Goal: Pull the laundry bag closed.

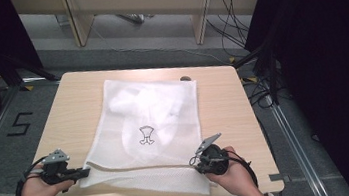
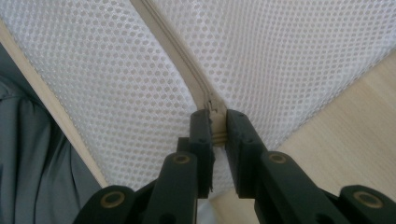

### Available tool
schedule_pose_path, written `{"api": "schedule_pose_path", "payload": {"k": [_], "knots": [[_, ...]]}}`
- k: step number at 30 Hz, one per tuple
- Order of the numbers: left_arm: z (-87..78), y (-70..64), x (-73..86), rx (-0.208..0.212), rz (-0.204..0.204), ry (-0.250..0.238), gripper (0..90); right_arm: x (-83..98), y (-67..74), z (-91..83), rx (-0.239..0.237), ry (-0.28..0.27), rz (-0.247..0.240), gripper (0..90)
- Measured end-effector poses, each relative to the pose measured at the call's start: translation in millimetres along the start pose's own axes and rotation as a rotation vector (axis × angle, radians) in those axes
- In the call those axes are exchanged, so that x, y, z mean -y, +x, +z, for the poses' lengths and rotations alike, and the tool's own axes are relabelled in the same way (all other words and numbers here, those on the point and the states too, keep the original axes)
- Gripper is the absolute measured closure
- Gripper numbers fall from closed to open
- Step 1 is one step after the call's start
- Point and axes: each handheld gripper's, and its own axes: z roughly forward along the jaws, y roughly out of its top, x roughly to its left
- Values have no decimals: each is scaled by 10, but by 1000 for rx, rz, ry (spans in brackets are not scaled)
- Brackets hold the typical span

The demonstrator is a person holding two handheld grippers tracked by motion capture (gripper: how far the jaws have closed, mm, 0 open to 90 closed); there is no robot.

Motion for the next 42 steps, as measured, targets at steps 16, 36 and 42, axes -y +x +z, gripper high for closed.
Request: {"api": "schedule_pose_path", "payload": {"k": [16, 36, 42], "knots": [[2, -2, 9, 3, -3, 30, 854, 147, -73, 52, -3, 53, 19, 816], [-4, 11, -1, -31, 45, -111, 402, 290, -283, -74, 74, -192, 240, 467], [-23, 24, -7, -49, 91, -72, 388, 286, -274, -99, 67, -164, 253, 452]]}}
